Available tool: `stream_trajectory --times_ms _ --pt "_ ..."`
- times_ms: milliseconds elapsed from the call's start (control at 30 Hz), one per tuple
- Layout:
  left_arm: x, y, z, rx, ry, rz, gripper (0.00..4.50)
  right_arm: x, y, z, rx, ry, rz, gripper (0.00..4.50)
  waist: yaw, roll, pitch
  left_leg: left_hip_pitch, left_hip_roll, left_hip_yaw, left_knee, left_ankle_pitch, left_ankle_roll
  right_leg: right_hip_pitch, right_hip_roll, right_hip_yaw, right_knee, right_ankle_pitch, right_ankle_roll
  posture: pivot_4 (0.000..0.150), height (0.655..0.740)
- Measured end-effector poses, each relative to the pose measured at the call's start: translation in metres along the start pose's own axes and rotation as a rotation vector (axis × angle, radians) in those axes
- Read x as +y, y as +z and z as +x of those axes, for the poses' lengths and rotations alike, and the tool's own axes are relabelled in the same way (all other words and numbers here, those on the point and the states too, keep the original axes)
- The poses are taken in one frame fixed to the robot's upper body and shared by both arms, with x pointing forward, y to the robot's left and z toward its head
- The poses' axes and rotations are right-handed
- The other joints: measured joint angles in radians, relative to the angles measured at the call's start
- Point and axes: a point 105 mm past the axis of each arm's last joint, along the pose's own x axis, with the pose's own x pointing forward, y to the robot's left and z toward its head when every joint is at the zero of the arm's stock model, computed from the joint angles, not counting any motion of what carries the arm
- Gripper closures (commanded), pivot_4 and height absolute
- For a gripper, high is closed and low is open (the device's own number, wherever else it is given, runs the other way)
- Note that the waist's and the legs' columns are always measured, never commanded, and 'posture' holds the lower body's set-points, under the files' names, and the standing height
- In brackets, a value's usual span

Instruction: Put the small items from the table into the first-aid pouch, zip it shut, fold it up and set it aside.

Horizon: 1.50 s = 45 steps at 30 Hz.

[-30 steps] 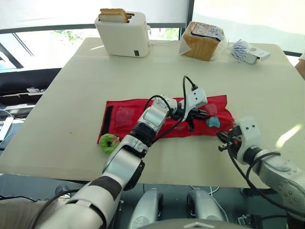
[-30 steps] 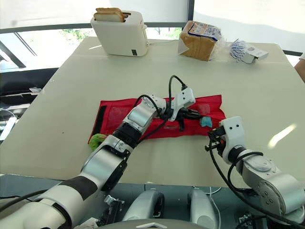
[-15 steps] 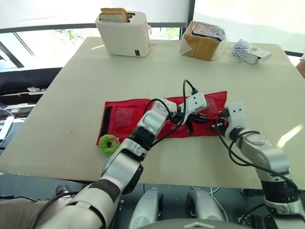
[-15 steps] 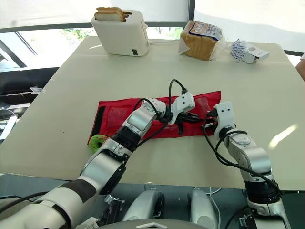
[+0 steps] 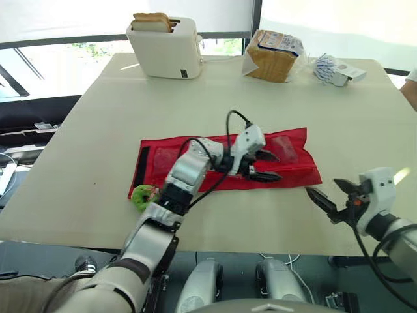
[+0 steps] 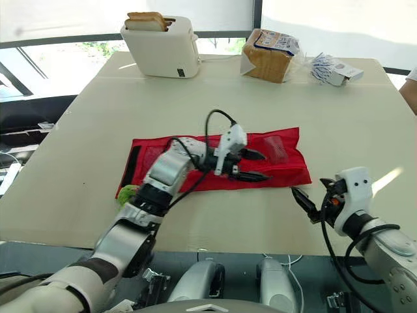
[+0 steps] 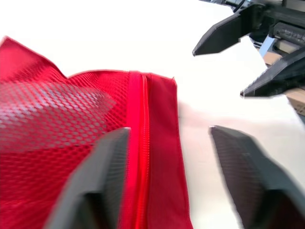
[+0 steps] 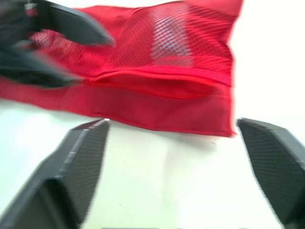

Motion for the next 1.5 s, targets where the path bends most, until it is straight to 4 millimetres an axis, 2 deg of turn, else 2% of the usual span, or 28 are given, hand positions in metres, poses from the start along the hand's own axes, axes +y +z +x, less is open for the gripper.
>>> stream_trajectory --times_ms 100,233,300,367,467,600,667,733,800,933,967,1067,1133,1233,1333,1400,1500 --pt "-0.005 -0.003 -0.031 -0.126 0.056 -0.048 0.03 -0.008 0.001 0.006 0.039 -0.004 0.066 0.0 0.006 0.0 0.0 0.0 0.0 0.001 0.0 0.0 0.0 0.0 -0.001 0.0 -0.001 0.0 0.0 0.15 0.74" --pt "-0.016 -0.016 -0.081 -0.164 0.127 -0.088 0.03 -0.023 0.013 0.026 0.069 0.0 0.131 0.0 0.008 0.0 0.0 0.0 0.0 0.001 0.0 0.0 -0.001 0.0 -0.002 0.0 -0.001 0.0 0.0 0.15 0.74" --pt "-0.022 -0.01 -0.096 -0.2 0.147 -0.092 0.03 -0.035 0.015 0.036 0.093 -0.026 0.152 0.0 0.017 0.0 0.0 -0.001 -0.001 0.001 0.0 0.0 -0.001 0.0 -0.002 -0.001 -0.001 0.0 0.0 0.15 0.74" --pt "-0.032 -0.004 -0.106 -0.233 0.142 -0.096 0.03 -0.041 0.011 0.043 0.146 -0.023 0.155 0.0 0.025 0.0 0.0 -0.002 -0.002 0.001 0.001 0.002 -0.003 0.0 -0.002 -0.001 -0.003 0.0 0.0 0.15 0.74" --pt "-0.048 -0.001 -0.121 -0.245 0.143 -0.123 0.03 -0.04 0.004 0.053 0.214 0.035 0.186 0.0 0.021 0.0 0.0 -0.002 -0.002 0.002 0.001 0.002 -0.004 0.0 -0.002 0.0 -0.003 0.0 0.0 0.15 0.74" --pt "-0.06 0.004 -0.135 -0.256 0.143 -0.131 0.03 -0.035 -0.001 0.059 0.252 0.09 0.176 0.0 0.016 0.0 0.0 -0.002 -0.001 0.001 0.001 0.0 0.0 0.001 -0.002 -0.001 -0.002 0.0 0.0 0.15 0.74" --pt "-0.065 0.009 -0.142 -0.259 0.143 -0.113 0.0 -0.029 -0.001 0.062 0.247 0.129 0.181 0.54 0.01 0.0 0.0 -0.001 -0.001 0.001 0.0 0.0 0.0 0.001 -0.002 0.0 -0.002 0.0 0.0 0.15 0.74" --pt "-0.071 0.012 -0.145 -0.261 0.141 -0.096 0.0 -0.024 -0.001 0.065 0.237 0.158 0.201 1.27 0.008 0.0 0.0 -0.001 -0.001 0.001 0.0 0.0 0.0 0.001 -0.002 0.0 -0.002 0.0 0.0 0.15 0.74" --pt "-0.075 0.011 -0.146 -0.258 0.14 -0.099 0.0 -0.023 0.0 0.066 0.227 0.161 0.207 2.31 0.008 0.0 0.0 -0.001 -0.001 0.001 0.0 0.0 0.0 0.001 -0.002 0.0 -0.002 0.0 0.0 0.15 0.74" --pt "-0.076 0.012 -0.142 -0.269 0.167 -0.1 0.0 -0.026 0.003 0.066 0.207 0.15 0.204 4.12 0.011 0.0 0.0 -0.001 -0.001 0.001 0.0 0.0 0.0 0.001 -0.002 0.0 -0.002 0.0 0.0 0.15 0.74" --pt "-0.077 0.014 -0.14 -0.277 0.166 -0.094 0.0 -0.025 0.003 0.066 0.205 0.148 0.2 4.43 0.012 0.0 0.0 -0.001 -0.001 0.001 0.0 0.0 0.0 0.001 -0.002 0.0 -0.002 0.0 0.0 0.15 0.74" --pt "-0.078 0.021 -0.131 -0.296 0.161 -0.08 0.0 -0.024 0.005 0.063 0.194 0.134 0.178 4.43 0.012 0.0 0.0 -0.001 -0.001 0.001 0.0 0.0 0.0 0.001 -0.002 0.0 -0.002 0.0 0.0 0.15 0.74" --pt "-0.076 0.028 -0.126 -0.313 0.149 -0.069 0.0 -0.03 0.008 0.058 0.174 0.091 0.16 4.43 0.015 0.0 0.0 -0.001 -0.001 0.001 0.0 0.0 0.0 0.001 -0.002 -0.001 -0.002 0.0 0.0 0.15 0.74" --pt "-0.074 0.037 -0.121 -0.323 0.133 -0.048 0.0 -0.048 0.011 0.043 0.163 -0.019 0.121 4.43 0.024 0.0 0.0 -0.002 -0.002 0.001 0.0 0.0 -0.001 0.001 -0.001 -0.001 -0.003 0.0 0.0 0.15 0.74" --pt "-0.071 0.037 -0.118 -0.325 0.124 -0.067 0.0 -0.085 0.006 0.012 0.202 -0.216 0.069 4.43 0.039 0.0 0.001 -0.003 -0.003 0.001 0.0 0.0 -0.001 0.001 -0.001 -0.001 -0.004 0.0 0.0 0.15 0.74" --pt "-0.069 0.033 -0.116 -0.311 0.109 -0.091 0.0 -0.121 0.007 -0.027 0.239 -0.423 0.009 4.43 0.039 0.001 0.001 -0.003 -0.003 0.002 0.001 0.0 -0.001 0.001 -0.001 -0.001 -0.004 0.0 0.0 0.15 0.74" --pt "-0.068 0.026 -0.114 -0.304 0.095 -0.121 0.0 -0.142 0.008 -0.054 0.276 -0.55 -0.048 4.43 0.034 0.001 0.001 -0.001 -0.003 0.003 0.0 0.0 0.0 0.002 0.0 0.001 -0.004 0.0 0.0 0.15 0.74"
